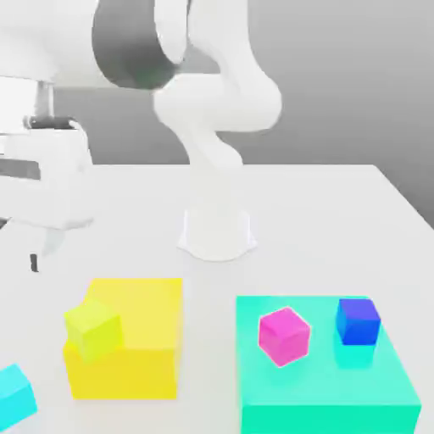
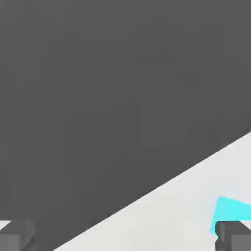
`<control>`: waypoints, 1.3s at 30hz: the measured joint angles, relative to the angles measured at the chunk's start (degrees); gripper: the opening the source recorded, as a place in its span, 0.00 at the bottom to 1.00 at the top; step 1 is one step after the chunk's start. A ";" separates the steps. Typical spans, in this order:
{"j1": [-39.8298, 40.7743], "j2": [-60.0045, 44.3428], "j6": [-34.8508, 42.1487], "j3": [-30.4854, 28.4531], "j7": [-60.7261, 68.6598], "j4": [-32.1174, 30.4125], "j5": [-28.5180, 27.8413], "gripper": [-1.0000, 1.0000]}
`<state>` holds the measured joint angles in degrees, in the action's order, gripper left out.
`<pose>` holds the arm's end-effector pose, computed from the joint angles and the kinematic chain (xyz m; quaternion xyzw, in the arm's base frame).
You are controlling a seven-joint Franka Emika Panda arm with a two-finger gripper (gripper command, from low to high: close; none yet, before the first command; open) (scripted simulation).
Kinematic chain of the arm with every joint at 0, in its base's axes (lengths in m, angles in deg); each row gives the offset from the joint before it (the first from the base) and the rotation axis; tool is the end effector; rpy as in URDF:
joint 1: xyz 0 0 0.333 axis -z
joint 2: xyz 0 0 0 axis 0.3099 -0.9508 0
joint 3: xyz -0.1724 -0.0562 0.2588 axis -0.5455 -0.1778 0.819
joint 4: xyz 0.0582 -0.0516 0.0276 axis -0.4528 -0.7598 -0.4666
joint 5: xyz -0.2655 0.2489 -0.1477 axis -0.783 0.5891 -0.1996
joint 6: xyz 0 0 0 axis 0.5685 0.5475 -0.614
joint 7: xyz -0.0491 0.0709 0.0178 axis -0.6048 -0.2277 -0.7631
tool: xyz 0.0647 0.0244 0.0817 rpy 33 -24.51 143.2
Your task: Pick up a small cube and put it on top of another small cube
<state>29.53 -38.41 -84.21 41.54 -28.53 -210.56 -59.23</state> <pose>0.4967 -0.2258 0.3551 -0.7581 0.6428 -0.0909 0.0614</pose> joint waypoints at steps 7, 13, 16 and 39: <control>4.01 -14.61 -3.80 -2.15 -1.00 0.63 2.81 0.50; 7.83 -26.66 -11.15 0.63 1.20 2.60 6.99 0.00; 7.83 -26.66 -11.16 0.64 1.21 2.60 7.01 0.00; -21.28 6.48 5.41 15.85 5.58 -9.40 -4.17 0.00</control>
<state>8.24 -31.94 -78.80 57.38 -22.95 -219.96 -63.40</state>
